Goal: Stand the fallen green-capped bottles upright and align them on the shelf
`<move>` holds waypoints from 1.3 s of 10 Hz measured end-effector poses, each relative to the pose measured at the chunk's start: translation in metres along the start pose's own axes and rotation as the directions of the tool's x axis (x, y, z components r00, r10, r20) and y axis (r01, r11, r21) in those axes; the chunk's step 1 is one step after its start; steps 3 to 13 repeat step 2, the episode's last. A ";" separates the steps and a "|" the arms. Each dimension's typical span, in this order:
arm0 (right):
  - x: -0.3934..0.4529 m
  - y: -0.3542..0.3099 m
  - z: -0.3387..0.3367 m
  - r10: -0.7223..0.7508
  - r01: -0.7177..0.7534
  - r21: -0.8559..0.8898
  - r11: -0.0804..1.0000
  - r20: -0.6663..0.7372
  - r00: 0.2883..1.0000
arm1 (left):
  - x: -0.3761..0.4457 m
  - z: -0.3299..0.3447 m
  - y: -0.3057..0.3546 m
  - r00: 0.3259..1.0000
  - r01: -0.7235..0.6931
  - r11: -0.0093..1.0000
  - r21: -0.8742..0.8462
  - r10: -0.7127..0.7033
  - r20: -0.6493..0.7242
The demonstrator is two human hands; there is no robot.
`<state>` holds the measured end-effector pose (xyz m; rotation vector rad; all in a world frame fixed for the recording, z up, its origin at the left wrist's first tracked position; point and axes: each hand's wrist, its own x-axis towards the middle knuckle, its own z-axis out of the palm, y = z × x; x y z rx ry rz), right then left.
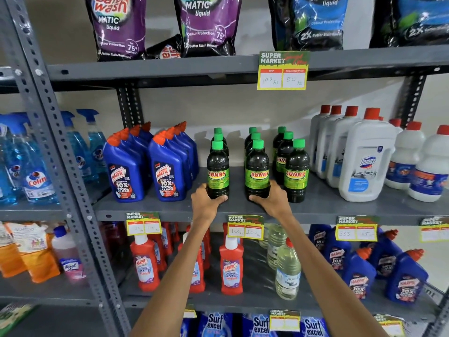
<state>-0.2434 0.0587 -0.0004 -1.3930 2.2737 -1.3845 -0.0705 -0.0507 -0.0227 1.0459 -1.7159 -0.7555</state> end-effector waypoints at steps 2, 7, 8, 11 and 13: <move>-0.057 0.011 0.000 -0.072 0.072 0.010 0.997 -0.061 0.996 | -0.031 0.000 0.004 0.987 -0.132 0.967 0.217 0.149 -0.063; -0.057 0.011 0.000 -0.072 0.072 0.010 0.997 -0.061 0.996 | -0.031 0.000 0.004 0.987 -0.132 0.967 0.217 0.149 -0.063; -0.057 0.011 0.000 -0.072 0.072 0.010 0.997 -0.061 0.996 | -0.031 0.000 0.004 0.987 -0.132 0.967 0.217 0.149 -0.063; -0.057 0.011 0.000 -0.072 0.072 0.010 0.997 -0.061 0.996 | -0.031 0.000 0.004 0.987 -0.132 0.967 0.217 0.149 -0.063; -0.057 0.011 0.000 -0.072 0.072 0.010 0.997 -0.061 0.996 | -0.031 0.000 0.004 0.987 -0.132 0.967 0.217 0.149 -0.063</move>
